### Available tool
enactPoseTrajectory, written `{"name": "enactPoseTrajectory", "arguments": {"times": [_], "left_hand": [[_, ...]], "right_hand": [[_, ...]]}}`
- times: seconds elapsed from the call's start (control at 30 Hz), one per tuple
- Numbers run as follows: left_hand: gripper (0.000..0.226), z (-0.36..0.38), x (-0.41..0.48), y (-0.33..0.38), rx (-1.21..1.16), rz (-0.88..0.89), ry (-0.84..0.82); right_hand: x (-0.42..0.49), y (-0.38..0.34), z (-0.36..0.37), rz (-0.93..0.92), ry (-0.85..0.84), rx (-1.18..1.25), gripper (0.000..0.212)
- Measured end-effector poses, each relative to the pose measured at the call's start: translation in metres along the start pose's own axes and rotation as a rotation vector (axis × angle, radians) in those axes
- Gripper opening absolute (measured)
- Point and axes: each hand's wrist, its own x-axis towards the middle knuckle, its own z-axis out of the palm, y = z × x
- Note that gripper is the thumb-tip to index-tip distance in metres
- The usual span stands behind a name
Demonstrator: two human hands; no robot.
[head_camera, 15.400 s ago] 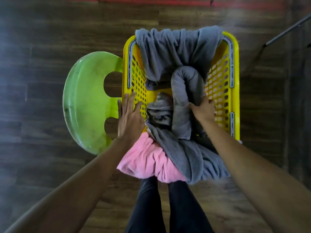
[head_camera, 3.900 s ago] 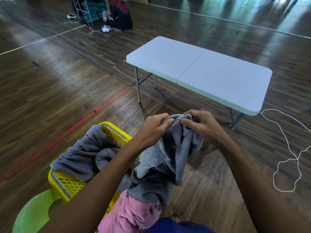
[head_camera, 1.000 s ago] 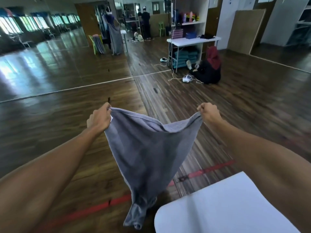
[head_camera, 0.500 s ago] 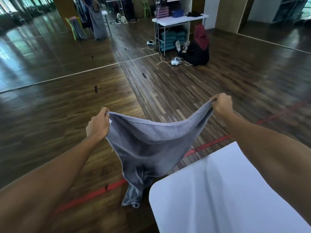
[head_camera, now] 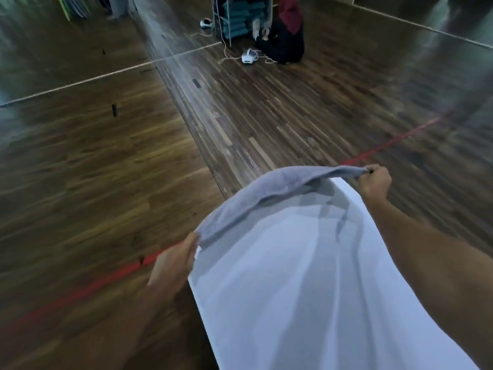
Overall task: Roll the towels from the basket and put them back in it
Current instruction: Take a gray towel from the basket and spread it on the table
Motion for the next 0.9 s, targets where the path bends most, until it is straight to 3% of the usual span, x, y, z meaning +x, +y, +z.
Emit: {"name": "enactPoseTrajectory", "arguments": {"times": [0.17,0.27,0.33,0.43,0.53,0.63,0.7,0.77,0.87,0.9], "left_hand": [[0.034,0.047,-0.064,0.014,0.085,0.12,-0.227],[0.049,0.066,-0.089,0.013,0.198,0.288,-0.288],[0.037,0.077,-0.1,0.015,0.244,0.335,-0.335],[0.011,0.097,-0.112,0.007,0.355,0.48,-0.274],[0.017,0.114,-0.112,-0.001,0.317,0.434,-0.189],[0.018,0.115,-0.104,0.007,0.179,0.423,-0.207],[0.023,0.114,-0.096,0.015,0.111,0.386,-0.17],[0.03,0.113,-0.088,0.023,0.064,0.328,-0.142],[0.033,0.119,-0.071,0.03,0.066,0.26,-0.089],[0.034,0.123,-0.065,0.032,0.104,0.264,-0.069]], "right_hand": [[-0.025,0.083,-0.036,-0.045,-0.097,-0.18,0.027],[-0.027,0.127,-0.054,-0.028,-0.102,-0.36,0.031],[-0.025,0.151,-0.064,-0.042,-0.134,-0.492,0.029],[-0.025,0.181,-0.068,-0.165,-0.131,-0.718,0.031],[-0.029,0.187,-0.062,-0.249,-0.143,-0.959,0.032],[-0.031,0.179,-0.053,-0.322,-0.106,-1.034,0.05],[-0.029,0.172,-0.047,-0.302,-0.118,-1.115,0.06],[-0.027,0.164,-0.037,-0.264,-0.159,-1.225,0.056],[-0.025,0.156,-0.016,-0.418,-0.205,-1.024,0.035],[-0.025,0.154,-0.009,-0.508,-0.283,-0.923,0.037]]}}
